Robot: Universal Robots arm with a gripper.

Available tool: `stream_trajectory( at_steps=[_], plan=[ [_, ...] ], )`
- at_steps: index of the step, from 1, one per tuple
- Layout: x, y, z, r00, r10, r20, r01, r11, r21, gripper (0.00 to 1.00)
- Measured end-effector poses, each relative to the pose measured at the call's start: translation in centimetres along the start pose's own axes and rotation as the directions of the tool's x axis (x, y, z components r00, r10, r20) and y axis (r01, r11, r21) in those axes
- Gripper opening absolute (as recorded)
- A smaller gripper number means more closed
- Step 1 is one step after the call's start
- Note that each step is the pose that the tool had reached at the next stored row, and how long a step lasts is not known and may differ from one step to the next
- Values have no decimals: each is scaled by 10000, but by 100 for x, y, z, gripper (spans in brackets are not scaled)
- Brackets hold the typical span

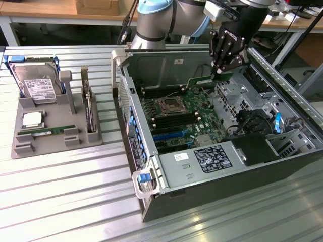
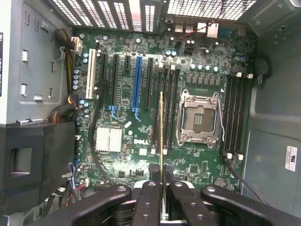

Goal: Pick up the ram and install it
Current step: 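Insert the ram into the slot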

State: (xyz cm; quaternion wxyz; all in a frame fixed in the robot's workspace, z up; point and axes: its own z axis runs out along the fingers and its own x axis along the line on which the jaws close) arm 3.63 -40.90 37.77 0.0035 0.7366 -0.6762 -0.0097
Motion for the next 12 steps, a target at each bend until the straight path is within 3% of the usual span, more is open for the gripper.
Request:
stream_trajectory(
  at_steps=[12],
  plan=[
    [2, -4, 232, 10000, 1, 1, -1, 10000, 0, 13]
  ],
)
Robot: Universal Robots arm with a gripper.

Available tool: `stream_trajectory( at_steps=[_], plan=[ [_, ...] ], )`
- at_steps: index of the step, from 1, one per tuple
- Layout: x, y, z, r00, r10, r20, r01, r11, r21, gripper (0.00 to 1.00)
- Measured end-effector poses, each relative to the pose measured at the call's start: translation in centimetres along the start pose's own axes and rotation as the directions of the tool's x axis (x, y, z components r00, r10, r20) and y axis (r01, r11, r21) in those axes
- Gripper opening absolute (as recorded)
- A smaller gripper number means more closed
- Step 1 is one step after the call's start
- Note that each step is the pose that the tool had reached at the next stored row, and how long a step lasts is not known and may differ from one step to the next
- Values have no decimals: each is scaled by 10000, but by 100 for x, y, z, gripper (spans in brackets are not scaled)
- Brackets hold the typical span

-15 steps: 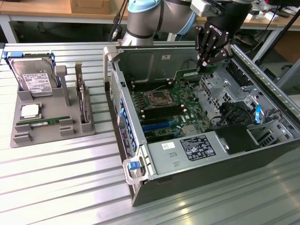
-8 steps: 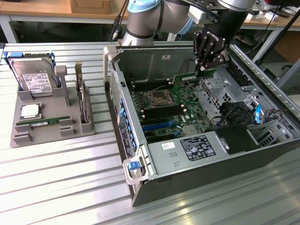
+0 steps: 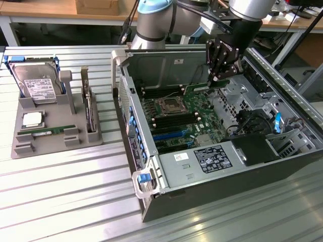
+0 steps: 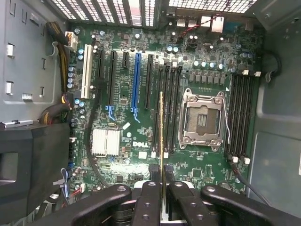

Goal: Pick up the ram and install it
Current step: 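Insert the ram into the slot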

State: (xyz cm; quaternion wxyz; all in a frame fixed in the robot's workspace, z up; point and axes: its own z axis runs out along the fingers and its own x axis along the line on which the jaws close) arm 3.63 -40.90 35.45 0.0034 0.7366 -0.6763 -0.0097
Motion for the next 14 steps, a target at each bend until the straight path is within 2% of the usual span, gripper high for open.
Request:
stream_trajectory(
  at_steps=[14],
  plan=[
    [3, -5, 276, 10000, 0, -1, 0, 10000, 0, 13]
  ],
)
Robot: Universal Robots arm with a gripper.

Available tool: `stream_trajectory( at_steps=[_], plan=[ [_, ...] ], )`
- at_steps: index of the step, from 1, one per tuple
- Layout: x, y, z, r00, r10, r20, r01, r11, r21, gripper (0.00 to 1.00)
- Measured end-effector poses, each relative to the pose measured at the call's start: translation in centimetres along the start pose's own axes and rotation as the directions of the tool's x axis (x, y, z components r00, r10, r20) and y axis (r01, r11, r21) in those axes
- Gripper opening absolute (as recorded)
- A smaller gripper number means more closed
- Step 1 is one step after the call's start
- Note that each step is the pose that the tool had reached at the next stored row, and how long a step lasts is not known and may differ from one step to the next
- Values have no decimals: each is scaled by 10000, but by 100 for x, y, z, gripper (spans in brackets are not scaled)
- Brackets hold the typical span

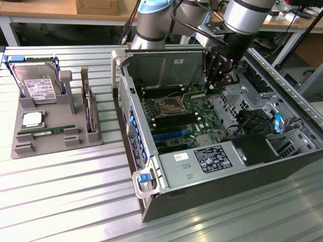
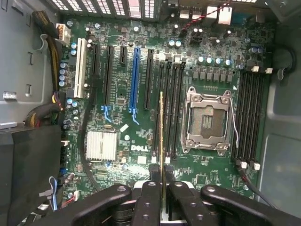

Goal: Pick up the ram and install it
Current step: 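Insert the ram into the slot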

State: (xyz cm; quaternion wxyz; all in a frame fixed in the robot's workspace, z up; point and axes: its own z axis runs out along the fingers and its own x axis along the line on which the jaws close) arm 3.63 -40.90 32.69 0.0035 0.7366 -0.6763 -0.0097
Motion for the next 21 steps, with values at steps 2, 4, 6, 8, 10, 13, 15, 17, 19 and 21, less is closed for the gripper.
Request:
stream_trajectory(
  at_steps=[2, 4, 6, 8, 10, 13, 15, 17, 19, 21],
  plan=[
    [0, 0, 50, 9999, 100, 3, -100, 10000, 1, 13],
    [1, -1, 100, 9985, 544, 10, -544, 9985, 6, 13],
    [1, -1, 116, 9984, 566, 11, -566, 9984, 5, 13],
    [1, -2, 141, 9983, 578, 11, -578, 9983, 6, 13],
    [2, -2, 174, 9983, 587, 10, -587, 9983, 6, 13],
    [2, -3, 222, 9983, 591, 12, -591, 9983, 6, 13],
    [2, -4, 252, 9982, 594, 11, -594, 9982, 6, 13],
    [3, -4, 287, 9982, 598, 11, -598, 9982, 6, 13],
    [3, -5, 310, 9982, 600, 11, -600, 9982, 6, 13],
    [3, -5, 364, 9982, 607, 12, -607, 9982, 6, 13]
  ],
)
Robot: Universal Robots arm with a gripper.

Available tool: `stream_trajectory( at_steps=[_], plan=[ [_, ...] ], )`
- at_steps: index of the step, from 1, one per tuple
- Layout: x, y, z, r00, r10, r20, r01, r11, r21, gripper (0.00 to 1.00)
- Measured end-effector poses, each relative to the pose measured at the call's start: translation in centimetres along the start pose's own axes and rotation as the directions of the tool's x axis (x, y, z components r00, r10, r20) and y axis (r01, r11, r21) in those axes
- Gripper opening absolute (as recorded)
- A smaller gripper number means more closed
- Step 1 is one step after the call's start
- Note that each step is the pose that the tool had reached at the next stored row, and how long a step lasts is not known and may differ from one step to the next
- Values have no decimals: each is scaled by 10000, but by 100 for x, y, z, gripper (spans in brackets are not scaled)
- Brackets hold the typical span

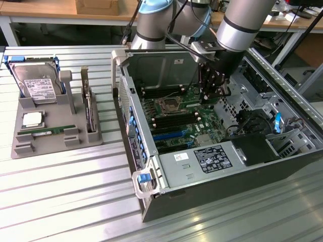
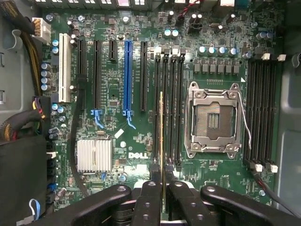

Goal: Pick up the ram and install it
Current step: 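Insert the ram into the slot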

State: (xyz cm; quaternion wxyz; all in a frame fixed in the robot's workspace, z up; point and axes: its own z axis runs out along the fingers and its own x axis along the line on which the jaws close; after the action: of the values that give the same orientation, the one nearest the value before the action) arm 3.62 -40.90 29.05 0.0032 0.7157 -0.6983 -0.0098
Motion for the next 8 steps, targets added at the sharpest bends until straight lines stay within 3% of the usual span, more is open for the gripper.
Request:
stream_trajectory(
  at_steps=[8],
  plan=[
    [1, -2, 128, 10000, 12, 0, -12, 10000, 0, 13]
  ],
)
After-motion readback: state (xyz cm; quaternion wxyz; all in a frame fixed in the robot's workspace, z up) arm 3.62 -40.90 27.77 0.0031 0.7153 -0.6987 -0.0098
